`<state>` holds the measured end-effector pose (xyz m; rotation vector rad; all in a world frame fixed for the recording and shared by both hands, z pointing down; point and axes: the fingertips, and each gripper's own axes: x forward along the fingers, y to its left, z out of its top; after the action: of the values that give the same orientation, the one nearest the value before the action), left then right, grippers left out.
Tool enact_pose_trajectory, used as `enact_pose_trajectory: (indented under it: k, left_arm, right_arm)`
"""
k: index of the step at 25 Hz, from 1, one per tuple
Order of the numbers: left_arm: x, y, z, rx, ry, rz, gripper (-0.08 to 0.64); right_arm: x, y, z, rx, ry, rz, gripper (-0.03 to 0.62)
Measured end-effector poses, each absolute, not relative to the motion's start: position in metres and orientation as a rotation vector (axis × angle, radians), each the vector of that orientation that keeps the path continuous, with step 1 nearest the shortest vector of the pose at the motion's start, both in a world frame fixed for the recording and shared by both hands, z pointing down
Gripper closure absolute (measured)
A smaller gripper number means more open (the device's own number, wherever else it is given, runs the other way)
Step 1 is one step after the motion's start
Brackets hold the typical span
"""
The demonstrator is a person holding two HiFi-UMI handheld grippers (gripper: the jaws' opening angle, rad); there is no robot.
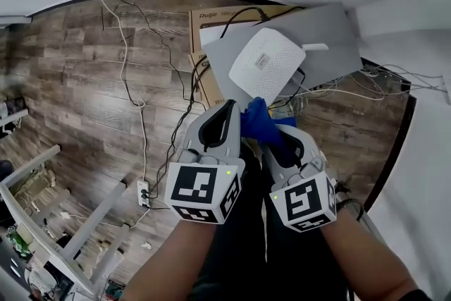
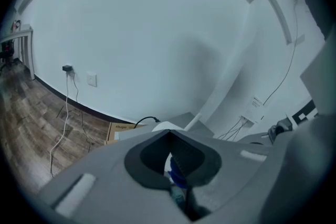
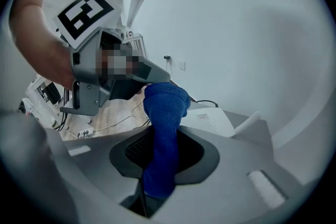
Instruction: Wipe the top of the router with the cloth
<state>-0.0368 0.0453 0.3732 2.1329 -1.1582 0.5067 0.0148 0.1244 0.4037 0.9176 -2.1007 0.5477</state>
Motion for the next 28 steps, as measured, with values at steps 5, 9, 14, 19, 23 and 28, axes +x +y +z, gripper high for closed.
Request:
enact_pose_trajectory:
  k: [5,9,14,19,23,28]
  left_arm:
    - [-0.004,0.02,0.357,2.166,-1.151,0.5,0.56]
    - [0.023,-0.005,0.351,2.159,-1.156,0.461,0.56]
    - [0.055,-0.03,0.361,2.137,-1.167,0.462,0.56]
    - [0.075,-0.053,0.383,2.092,-1.2,0.451,0.56]
    - [0.088,-0.06,0.4,2.027,-1.201,0.438,0.56]
    - [0.106,-0.065,0.409,2.012,-1.187,0.43,0.56]
  right_arm:
    - [0.047,0.103,0.38,0.99,-2.116,0.567,0.479]
    - [0.083,0.072,0.386,1.021,-2.11,0.567,0.479]
    - [0.119,0.04,0.424,0.962,-2.09,0.548,0.479]
    - [0.139,0.013,0.467,0.882,-2.07,0.529,0.479]
    - [0.149,0.004,0.49,0.833,-2.066,0.521,0.479]
    - [0.169,-0.008,0.497,0.853,-2.067,0.513,0.479]
